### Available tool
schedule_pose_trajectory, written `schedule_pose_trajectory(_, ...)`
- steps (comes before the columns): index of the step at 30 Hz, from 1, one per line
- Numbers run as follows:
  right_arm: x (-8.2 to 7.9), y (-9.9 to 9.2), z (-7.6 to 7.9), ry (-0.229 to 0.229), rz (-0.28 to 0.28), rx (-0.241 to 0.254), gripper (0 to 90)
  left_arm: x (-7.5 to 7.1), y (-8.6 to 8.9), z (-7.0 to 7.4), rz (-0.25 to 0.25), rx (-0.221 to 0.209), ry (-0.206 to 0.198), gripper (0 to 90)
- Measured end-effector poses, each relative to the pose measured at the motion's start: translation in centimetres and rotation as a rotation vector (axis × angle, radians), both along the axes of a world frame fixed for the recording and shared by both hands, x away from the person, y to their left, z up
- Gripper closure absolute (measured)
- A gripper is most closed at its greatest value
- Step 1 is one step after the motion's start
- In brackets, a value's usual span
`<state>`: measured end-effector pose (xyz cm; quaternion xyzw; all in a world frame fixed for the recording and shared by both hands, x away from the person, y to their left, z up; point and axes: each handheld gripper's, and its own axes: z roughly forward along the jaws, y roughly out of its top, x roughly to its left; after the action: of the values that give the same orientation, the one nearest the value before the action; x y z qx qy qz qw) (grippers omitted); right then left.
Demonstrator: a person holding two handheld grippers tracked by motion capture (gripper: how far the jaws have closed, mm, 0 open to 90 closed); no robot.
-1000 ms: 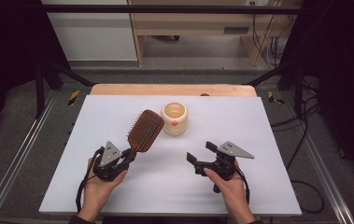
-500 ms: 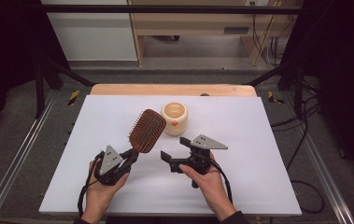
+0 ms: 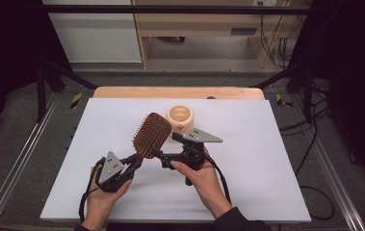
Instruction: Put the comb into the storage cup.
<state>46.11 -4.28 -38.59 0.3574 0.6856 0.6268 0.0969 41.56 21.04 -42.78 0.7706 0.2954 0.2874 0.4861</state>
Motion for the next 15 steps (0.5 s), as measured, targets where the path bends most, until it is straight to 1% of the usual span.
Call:
schedule_pose_trajectory(3,0.2,0.3,0.3,0.006,0.004,0.003,7.5,-0.1,0.0,0.0,-0.004,-0.002,-0.005,72.6)
schedule_pose_trajectory(4,0.2,0.5,0.7,0.003,0.013,0.003,7.7,-0.1,-0.1,0.0,-0.008,0.0,-0.006,72.6)
schedule_pose_trajectory(6,0.3,0.6,0.8,0.003,0.016,0.005,7.8,-0.1,-0.1,0.0,-0.009,0.0,-0.006,72.5)
schedule_pose_trajectory(8,0.4,0.8,1.3,0.005,0.021,0.012,8.5,-0.1,-0.1,-0.1,-0.01,0.005,-0.009,72.6)
schedule_pose_trajectory(10,0.4,0.8,1.4,0.006,0.022,0.013,8.7,-0.1,-0.1,0.0,-0.01,0.005,-0.01,72.6)
schedule_pose_trajectory(11,0.6,0.9,1.6,0.014,0.025,0.022,9.7,-0.1,-0.1,0.0,-0.011,0.006,-0.013,72.5)
schedule_pose_trajectory(15,0.8,0.9,1.8,0.014,0.029,0.025,11.1,-0.2,-0.2,0.0,-0.01,0.004,-0.019,72.5)
